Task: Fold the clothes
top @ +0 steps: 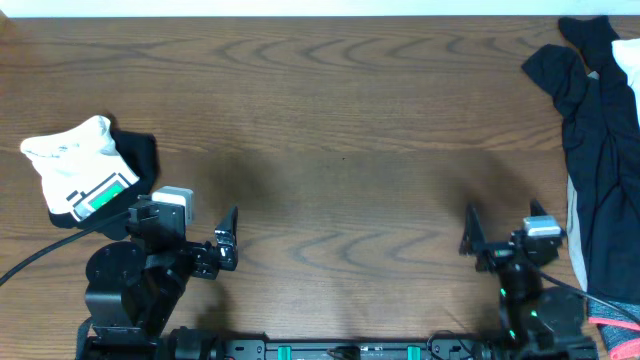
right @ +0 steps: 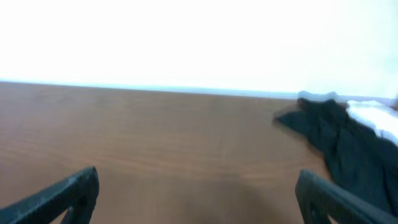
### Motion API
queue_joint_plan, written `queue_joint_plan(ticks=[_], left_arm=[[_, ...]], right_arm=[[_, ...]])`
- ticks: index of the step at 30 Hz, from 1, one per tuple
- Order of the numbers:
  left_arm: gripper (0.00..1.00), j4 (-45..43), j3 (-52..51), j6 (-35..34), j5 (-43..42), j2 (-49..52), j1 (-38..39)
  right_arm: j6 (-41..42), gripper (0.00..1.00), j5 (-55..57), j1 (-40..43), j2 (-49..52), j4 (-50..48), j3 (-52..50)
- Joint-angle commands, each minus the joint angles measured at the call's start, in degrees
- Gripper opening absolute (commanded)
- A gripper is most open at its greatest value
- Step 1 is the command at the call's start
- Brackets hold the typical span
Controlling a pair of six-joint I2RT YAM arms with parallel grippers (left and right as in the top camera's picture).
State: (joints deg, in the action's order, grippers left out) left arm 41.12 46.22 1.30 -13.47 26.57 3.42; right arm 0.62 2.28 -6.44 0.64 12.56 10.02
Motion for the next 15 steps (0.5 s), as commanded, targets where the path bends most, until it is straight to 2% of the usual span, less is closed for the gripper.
queue_joint_plan(ticks=[1,2,3,15], left_arm=[[0.98,-0.02,-0.26,0.17,0.28,-0.02,-0.09],[0.98,-0.04,-0.26,0.17,0.28,-0.02,-0.09],[0.98,-0.04,-0.26,0.17,0.28,-0.02,-0.09],[0.98,-0.02,-0.26,0.17,0.28,-0.02,-0.09]], right_arm=[[-3.67,0.99,-0.66,0.48,-0.33,-10.86,-8.44],[-3.72,0.99,-1.88,0.48,-0.37,-11.67,-9.73],[-3.48,0.99,-3.41,0.39,-0.37,-8.20,-9.53],[-3.48,0.99,-4.02,0.42,-0.26,-8.46,-9.70]])
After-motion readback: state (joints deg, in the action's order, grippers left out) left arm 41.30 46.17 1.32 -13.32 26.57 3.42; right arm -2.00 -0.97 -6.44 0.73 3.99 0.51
